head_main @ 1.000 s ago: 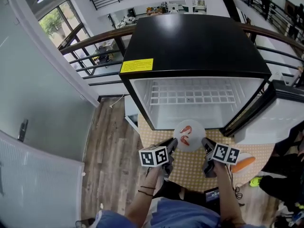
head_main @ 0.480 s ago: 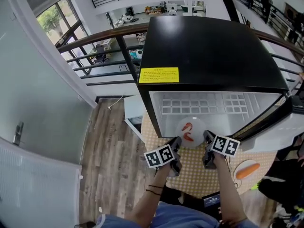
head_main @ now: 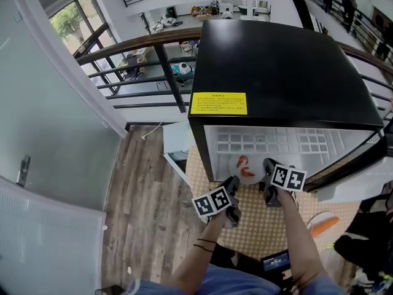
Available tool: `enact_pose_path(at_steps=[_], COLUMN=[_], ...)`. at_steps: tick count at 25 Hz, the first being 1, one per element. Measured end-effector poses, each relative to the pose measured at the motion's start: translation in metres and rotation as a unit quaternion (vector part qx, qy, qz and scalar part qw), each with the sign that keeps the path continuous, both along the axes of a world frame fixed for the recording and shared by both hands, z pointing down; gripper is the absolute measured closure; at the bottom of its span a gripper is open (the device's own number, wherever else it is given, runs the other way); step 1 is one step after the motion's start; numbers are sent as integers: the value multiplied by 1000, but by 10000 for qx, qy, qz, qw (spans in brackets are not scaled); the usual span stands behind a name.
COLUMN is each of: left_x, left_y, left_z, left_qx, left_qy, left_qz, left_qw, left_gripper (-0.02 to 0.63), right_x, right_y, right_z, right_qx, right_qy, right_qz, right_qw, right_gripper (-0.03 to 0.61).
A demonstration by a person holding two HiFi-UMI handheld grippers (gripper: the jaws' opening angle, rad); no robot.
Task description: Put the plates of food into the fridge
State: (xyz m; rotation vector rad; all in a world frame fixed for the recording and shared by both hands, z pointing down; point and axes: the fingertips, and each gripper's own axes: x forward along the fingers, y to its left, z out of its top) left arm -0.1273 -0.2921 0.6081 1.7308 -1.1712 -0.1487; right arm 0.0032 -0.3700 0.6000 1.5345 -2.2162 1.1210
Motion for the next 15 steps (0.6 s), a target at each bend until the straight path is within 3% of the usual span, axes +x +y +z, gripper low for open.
enact_pose_path(at_steps=[7, 13, 14, 15], left_x=[6, 11, 11, 11], left_y=[-5, -7, -7, -7], left_z=[0, 2, 3, 3], left_qx=[-37, -48, -34, -19], left_qy=[-20, -277, -344, -417], left_qz=[72, 230, 261, 297], left_qw=[10000, 9993, 9991, 9987], left_gripper=[552, 552, 552, 552], right_x=[-12, -17, -17, -17], right_y=[-29, -37, -36, -35], right_z=[-5, -3, -4, -4], right_qx=[280, 493, 542, 589], right_qy=[638, 1336, 1388, 1394], right_qz=[-373, -824, -851, -840], right_qw=[9969, 9864, 9852, 9849], right_gripper=[538, 537, 524, 465])
